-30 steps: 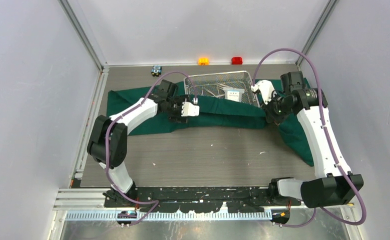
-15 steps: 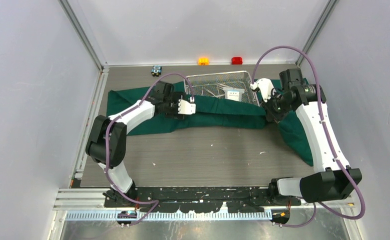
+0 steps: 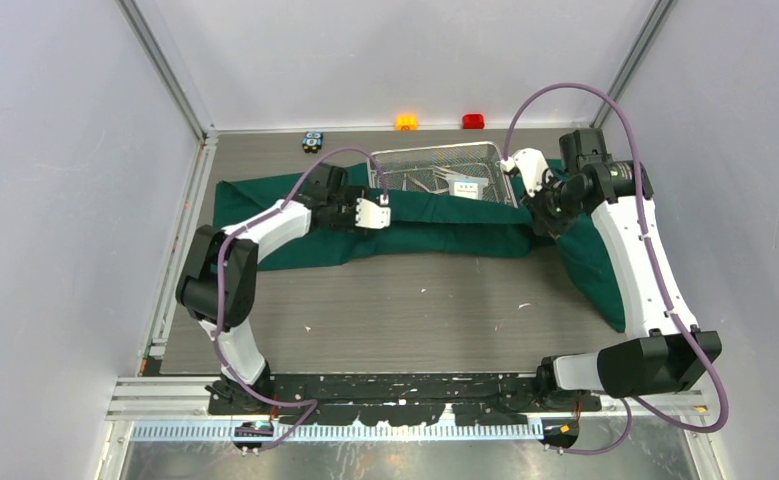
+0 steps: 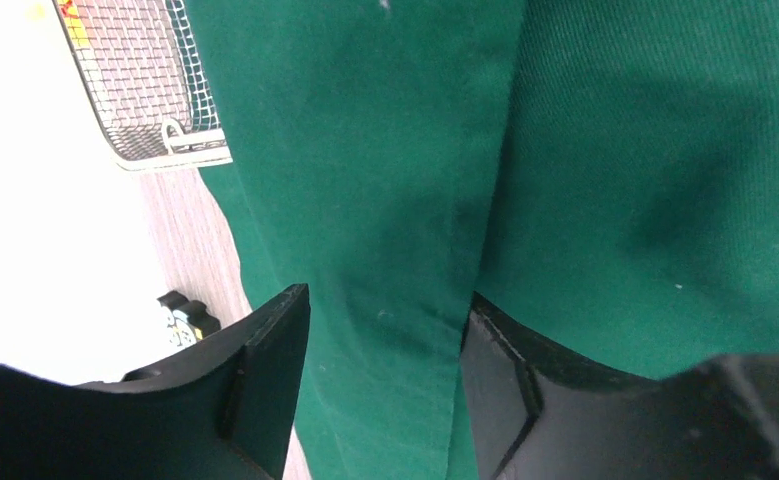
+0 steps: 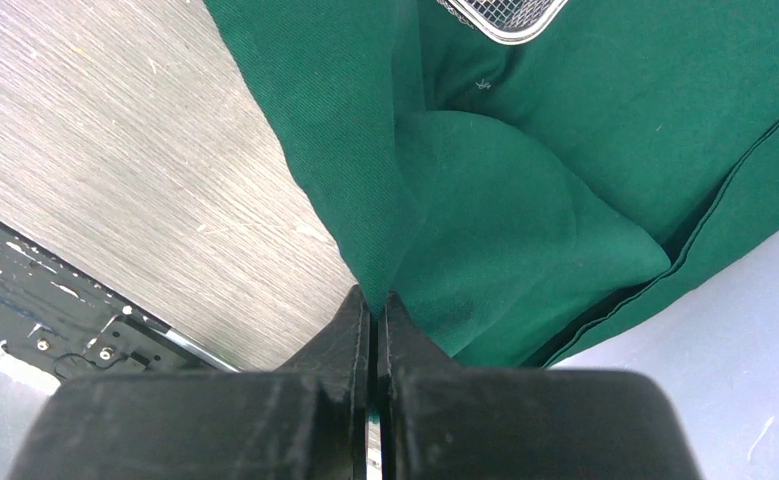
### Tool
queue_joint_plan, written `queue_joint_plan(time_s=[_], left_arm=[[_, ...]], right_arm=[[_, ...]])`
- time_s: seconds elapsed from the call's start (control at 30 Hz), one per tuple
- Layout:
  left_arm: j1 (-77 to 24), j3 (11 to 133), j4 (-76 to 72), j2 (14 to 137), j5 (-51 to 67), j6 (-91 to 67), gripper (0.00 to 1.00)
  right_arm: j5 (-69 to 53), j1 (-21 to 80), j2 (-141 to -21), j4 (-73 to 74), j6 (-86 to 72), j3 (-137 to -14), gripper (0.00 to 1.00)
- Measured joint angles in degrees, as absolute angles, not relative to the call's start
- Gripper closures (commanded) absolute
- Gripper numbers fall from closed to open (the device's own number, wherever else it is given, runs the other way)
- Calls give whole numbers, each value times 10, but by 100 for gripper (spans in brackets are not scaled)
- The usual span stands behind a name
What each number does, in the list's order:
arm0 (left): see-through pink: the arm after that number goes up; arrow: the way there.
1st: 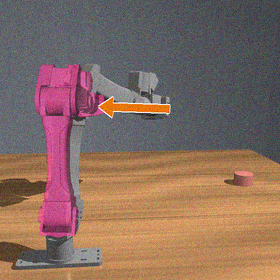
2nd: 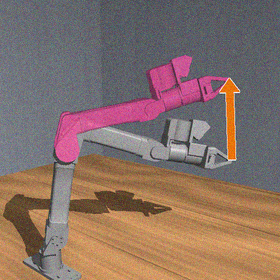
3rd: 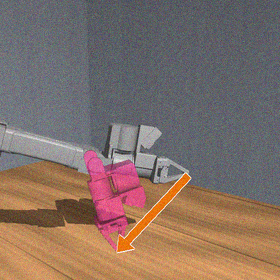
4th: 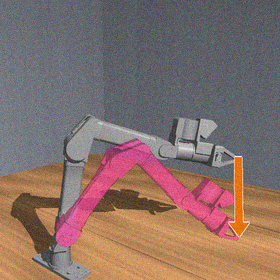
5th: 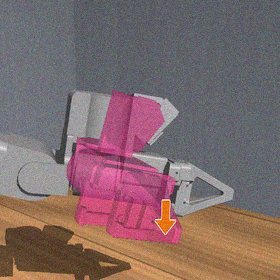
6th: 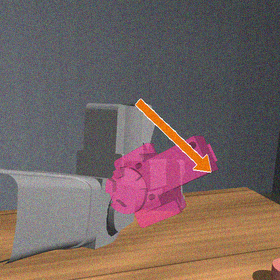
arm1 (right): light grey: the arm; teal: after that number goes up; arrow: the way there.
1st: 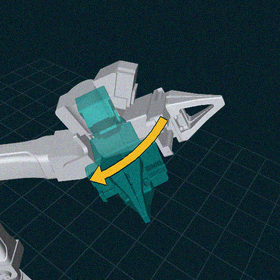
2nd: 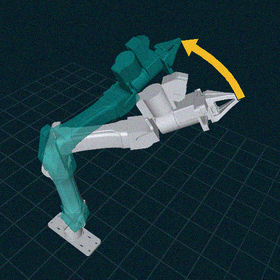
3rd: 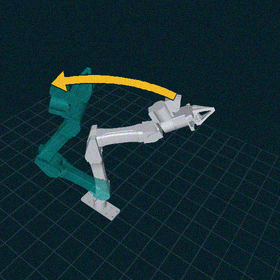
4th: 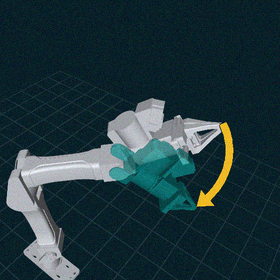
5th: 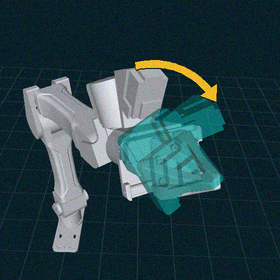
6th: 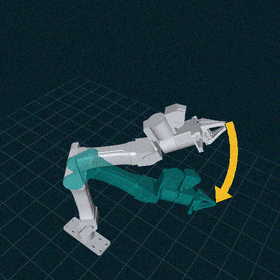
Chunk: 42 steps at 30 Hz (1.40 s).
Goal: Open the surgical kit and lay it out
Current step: Open the surgical kit at the center of the board.
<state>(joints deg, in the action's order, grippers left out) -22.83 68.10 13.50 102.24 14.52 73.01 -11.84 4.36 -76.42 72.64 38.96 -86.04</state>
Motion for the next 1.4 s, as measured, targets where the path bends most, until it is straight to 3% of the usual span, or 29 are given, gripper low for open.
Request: queue_joint_plan(time_s=[0.27, 0.33, 0.6, 0.83, 1.13, 1.4], left_arm=[[-223, 681, 131, 1033, 132, 739, 93], [-220, 684, 140, 1034, 131, 739, 100], [-217, 712, 259, 1007, 130, 753, 100], [-246, 669, 438, 826, 102, 770, 99], [-392, 544, 595, 646, 69, 676, 92], [-404, 494, 640, 586, 138, 588, 81]], right_arm=[[-116, 44, -769, 732, 390, -867, 99], [-116, 44, -769, 734, 391, -867, 100], [-114, 44, -773, 756, 413, -867, 100], [-105, 44, -767, 820, 469, -845, 95], [-98, 49, -719, 874, 520, -749, 86], [-73, 51, -662, 881, 530, -637, 87]])
